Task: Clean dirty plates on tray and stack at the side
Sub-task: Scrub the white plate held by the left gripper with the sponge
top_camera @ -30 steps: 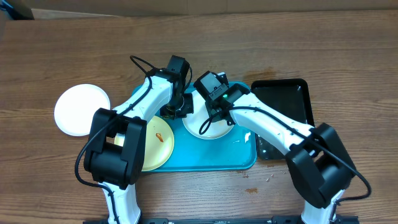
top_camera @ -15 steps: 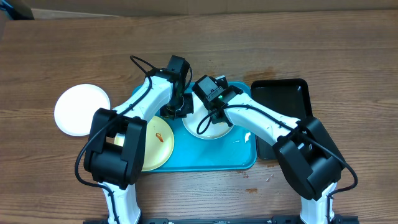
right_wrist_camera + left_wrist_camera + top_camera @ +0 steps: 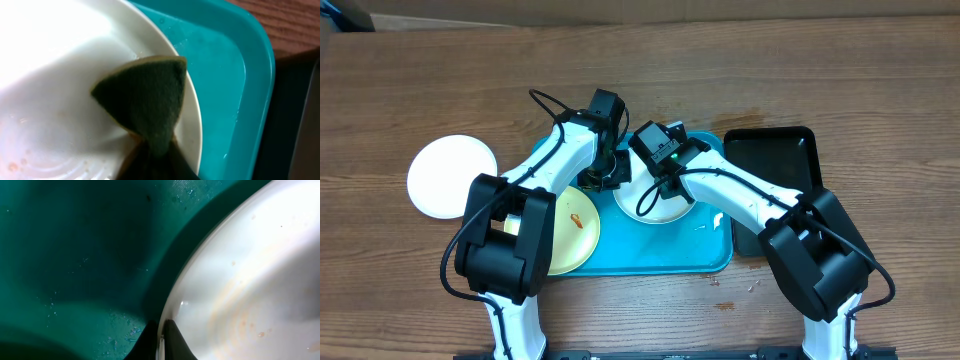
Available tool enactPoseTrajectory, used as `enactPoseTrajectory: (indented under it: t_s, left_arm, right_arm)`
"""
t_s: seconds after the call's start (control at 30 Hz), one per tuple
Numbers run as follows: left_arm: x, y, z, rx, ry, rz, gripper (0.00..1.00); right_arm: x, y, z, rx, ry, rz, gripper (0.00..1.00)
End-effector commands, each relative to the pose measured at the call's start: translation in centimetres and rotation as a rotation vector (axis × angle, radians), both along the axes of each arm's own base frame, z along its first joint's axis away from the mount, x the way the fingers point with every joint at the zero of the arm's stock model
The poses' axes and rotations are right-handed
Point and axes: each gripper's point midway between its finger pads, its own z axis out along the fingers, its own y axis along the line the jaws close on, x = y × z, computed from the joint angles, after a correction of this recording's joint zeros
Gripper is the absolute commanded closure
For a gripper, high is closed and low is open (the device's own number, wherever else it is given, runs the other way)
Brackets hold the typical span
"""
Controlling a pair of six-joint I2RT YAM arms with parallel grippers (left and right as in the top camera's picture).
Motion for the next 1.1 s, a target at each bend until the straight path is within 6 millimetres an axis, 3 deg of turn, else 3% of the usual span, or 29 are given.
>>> enactPoseTrajectory:
  t_s: [0.0,0.33,0.83,1.07]
  left_arm:
    - [-1.1,2.0,-1.8,0.104,0.040,-0.005,0.96]
    - [-1.1,2.0,-1.8,0.103,0.040,-0.005,0.96]
    - [-1.1,2.0,-1.8,0.103,0.039,-0.005,0.95]
    - [-1.1,2.0,-1.8,0.103,0.040,-0.006,0.96]
  right_arm:
    - [0.7,-0.1,0.2,0.001,-0.030,-0.011,0.96]
    - [0.3,-2.0,-1.9,0.028,-0.004,-0.080,0.96]
    - [-2.5,1.8,-5.1,0.305,0.190,-0.031,0.96]
    - [-3.4,3.3,-5.2,0.396,0.252,-0.033,0.96]
